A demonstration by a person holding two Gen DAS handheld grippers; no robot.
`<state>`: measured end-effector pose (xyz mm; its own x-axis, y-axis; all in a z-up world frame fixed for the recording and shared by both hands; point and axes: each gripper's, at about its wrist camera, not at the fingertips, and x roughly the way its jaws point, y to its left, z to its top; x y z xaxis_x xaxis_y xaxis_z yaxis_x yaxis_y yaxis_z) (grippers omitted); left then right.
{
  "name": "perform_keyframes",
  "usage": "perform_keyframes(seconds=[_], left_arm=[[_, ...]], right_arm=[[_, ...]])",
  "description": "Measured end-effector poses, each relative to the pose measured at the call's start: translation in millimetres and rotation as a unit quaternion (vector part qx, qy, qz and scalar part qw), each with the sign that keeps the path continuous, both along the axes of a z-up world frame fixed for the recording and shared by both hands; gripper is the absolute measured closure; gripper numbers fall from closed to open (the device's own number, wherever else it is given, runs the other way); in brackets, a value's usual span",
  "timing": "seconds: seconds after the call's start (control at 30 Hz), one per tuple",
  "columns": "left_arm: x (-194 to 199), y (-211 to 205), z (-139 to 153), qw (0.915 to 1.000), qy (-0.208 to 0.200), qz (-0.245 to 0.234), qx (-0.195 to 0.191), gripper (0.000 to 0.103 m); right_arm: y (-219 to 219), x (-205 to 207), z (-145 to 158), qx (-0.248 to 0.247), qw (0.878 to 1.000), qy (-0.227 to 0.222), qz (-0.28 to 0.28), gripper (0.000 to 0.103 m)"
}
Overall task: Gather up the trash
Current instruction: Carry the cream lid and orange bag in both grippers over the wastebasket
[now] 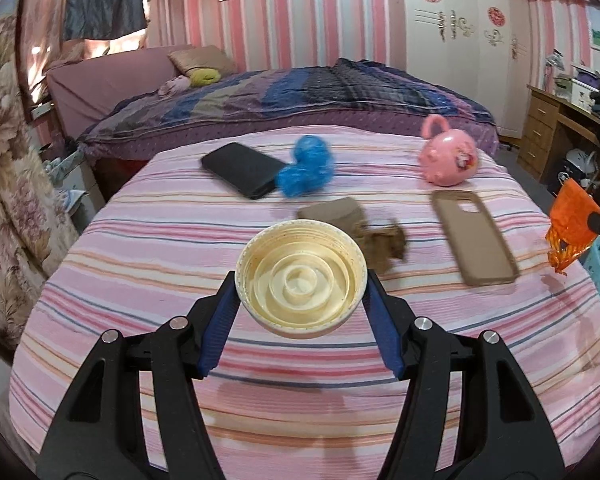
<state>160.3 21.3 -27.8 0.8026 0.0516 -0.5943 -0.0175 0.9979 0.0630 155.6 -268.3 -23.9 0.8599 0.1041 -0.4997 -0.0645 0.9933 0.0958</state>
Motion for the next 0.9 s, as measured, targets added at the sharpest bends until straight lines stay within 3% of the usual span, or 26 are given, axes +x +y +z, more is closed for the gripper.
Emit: perform_keyframes(seconds=[0.2, 0.5, 0.67, 0.9], left_arm=[[1, -51, 2, 0.9992, 0.001, -0.036, -0.019, 0.043], [-6, -143, 11, 0.9953, -0.022, -0.094, 0.009, 0.043], [-7, -192, 10, 0.9919, -0.015, -0.122, -0.032, 0.043], [-16, -264, 3, 0.9843, -0.008, -0.172, -0.038, 0.043]], right_arm=[[-38, -14, 5, -0.010, 1.000, -0.005, -0.023, 0.099], [-120, -38, 2, -0.040, 0.996, 0.004, -0.077, 0.099], [-156, -48, -5, -0.062, 0.992, 0.015, -0.109, 0.099], [-215, -65, -19, -0.058, 0.987, 0.036, -0.149, 0.099]])
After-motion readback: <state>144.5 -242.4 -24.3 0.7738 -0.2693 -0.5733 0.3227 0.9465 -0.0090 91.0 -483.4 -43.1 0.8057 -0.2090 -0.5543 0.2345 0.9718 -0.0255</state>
